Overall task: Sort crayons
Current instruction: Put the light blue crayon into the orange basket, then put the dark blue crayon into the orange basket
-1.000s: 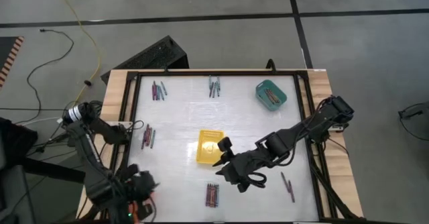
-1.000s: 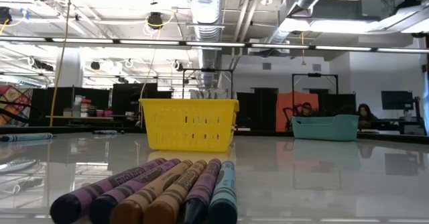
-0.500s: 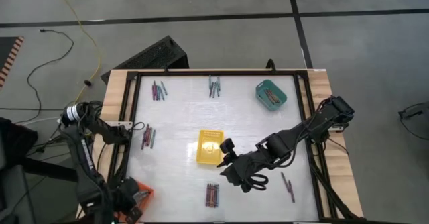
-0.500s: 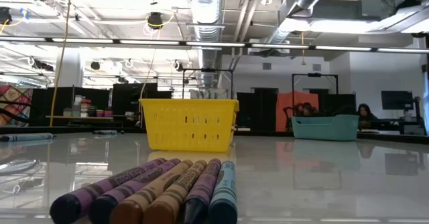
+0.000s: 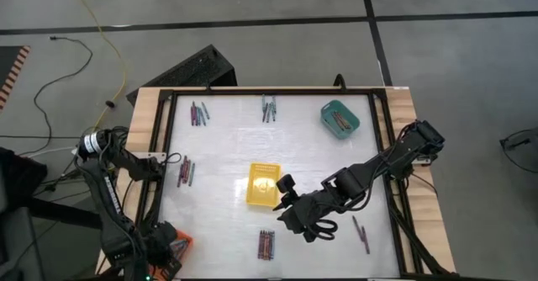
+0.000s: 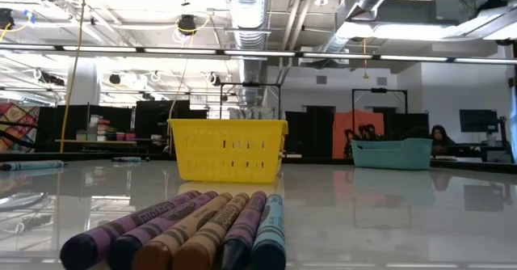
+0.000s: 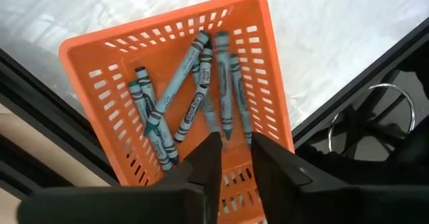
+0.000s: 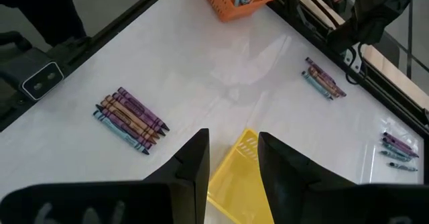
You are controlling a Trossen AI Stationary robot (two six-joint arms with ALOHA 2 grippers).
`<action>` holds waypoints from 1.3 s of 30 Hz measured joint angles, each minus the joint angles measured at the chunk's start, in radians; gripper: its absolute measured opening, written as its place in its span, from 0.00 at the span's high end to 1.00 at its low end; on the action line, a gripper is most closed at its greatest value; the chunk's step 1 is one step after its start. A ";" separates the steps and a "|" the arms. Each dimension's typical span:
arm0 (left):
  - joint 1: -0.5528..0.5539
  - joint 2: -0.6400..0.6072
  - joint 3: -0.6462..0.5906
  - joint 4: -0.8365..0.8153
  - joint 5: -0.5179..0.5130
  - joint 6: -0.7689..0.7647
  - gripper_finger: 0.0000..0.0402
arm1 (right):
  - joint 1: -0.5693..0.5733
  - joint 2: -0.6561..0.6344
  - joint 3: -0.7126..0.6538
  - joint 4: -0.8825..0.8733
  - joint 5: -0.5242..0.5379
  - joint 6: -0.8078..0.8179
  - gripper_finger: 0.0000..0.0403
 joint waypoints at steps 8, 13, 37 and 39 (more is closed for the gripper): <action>0.015 0.002 -0.001 -0.019 -0.021 -0.002 0.73 | 0.002 0.000 0.000 -0.001 0.000 0.000 0.67; 0.050 0.003 0.018 -0.084 -0.134 0.036 0.73 | 0.002 0.000 0.000 -0.001 0.000 0.000 0.67; 0.562 -0.227 -0.324 -0.159 -0.116 0.467 0.76 | 0.016 0.000 0.000 -0.043 -0.001 0.049 0.67; 0.584 -0.283 -0.392 -0.115 -0.106 0.449 0.76 | 0.023 0.000 0.000 -0.048 -0.001 0.057 0.67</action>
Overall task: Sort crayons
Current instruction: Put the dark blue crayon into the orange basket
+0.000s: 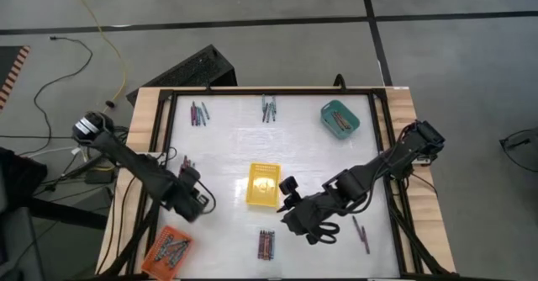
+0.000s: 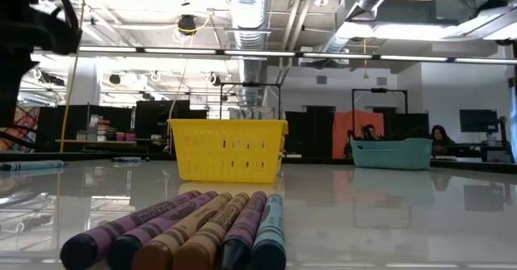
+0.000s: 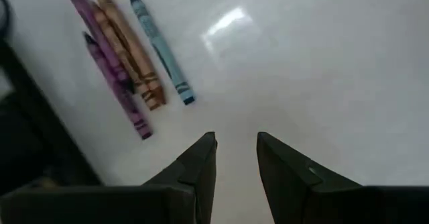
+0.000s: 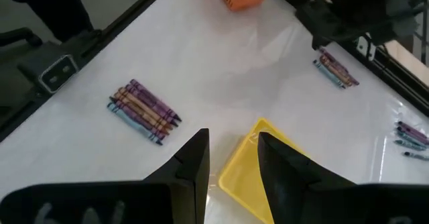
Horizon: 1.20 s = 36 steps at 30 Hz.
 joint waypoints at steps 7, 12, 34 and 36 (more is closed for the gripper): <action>0.071 -0.150 -0.143 0.109 -0.026 0.000 0.76 | 0.008 0.000 0.000 -0.018 0.000 0.002 0.67; 0.142 -0.160 -0.177 0.114 -0.011 0.051 0.76 | 0.001 0.000 0.000 -0.017 0.000 -0.002 0.67; 0.442 -0.158 -0.224 0.146 0.064 0.347 0.76 | -0.007 0.000 0.000 -0.017 0.000 0.003 0.67; 0.453 -0.158 -0.252 0.179 0.076 0.346 0.76 | -0.007 0.000 0.000 -0.018 0.000 0.004 0.67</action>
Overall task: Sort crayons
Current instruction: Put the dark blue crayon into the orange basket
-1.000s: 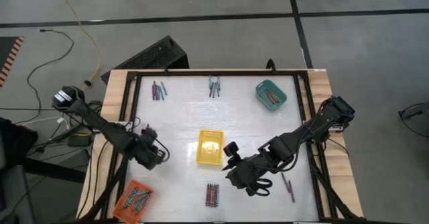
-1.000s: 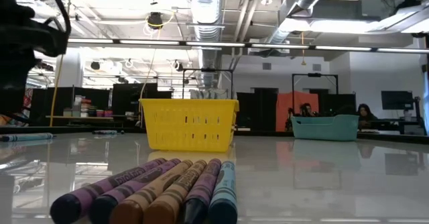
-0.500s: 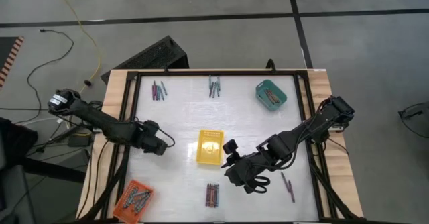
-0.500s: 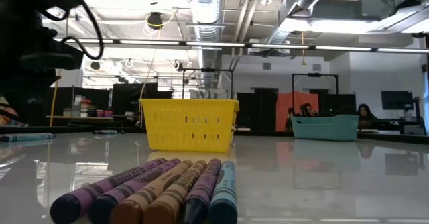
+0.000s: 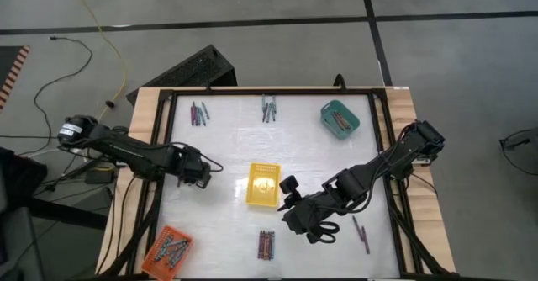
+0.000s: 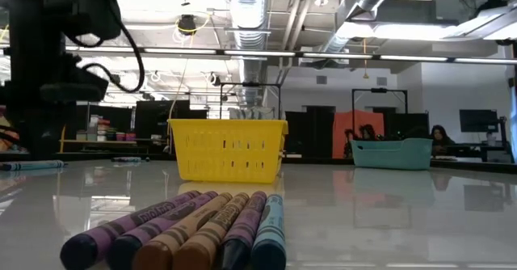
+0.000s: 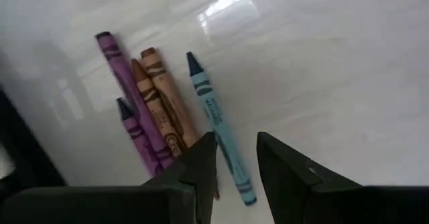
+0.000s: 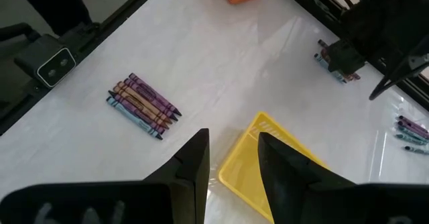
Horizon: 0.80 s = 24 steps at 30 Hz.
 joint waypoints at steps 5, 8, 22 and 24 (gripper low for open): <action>0.004 0.000 -0.053 0.090 0.015 0.007 0.76 | 0.000 0.000 0.000 -0.008 0.000 0.001 0.67; 0.004 -0.003 -0.073 0.116 0.022 -0.001 0.78 | 0.000 0.000 0.000 -0.009 0.000 0.001 0.67; 0.004 -0.001 -0.070 0.124 0.055 0.046 0.98 | -0.001 0.000 0.000 -0.006 0.000 -0.002 0.67; 0.004 0.002 -0.050 0.113 0.055 0.074 0.99 | -0.001 0.000 0.000 -0.006 0.000 -0.002 0.67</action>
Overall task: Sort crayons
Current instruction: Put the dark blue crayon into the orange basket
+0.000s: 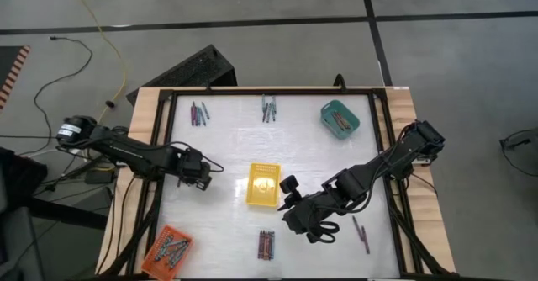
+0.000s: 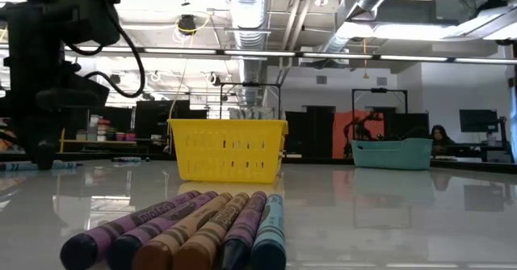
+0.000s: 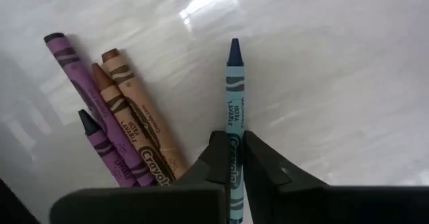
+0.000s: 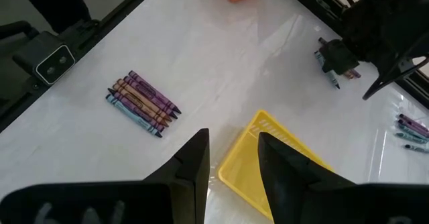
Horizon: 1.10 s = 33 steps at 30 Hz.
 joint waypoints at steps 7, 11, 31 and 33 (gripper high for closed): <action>-0.060 0.000 0.137 -0.003 0.061 0.068 1.00 | 0.000 0.000 0.000 -0.002 0.000 0.011 0.67; -0.177 -0.001 0.260 -0.018 0.060 0.039 1.00 | 0.000 0.000 0.000 -0.004 0.000 0.011 0.67; -0.935 0.262 0.503 -0.002 -0.001 -0.707 1.00 | -0.021 0.000 0.000 -0.010 -0.001 0.003 0.67; -0.959 0.309 0.522 0.000 -0.001 -0.752 1.00 | -0.025 0.000 0.000 -0.010 -0.001 0.002 0.67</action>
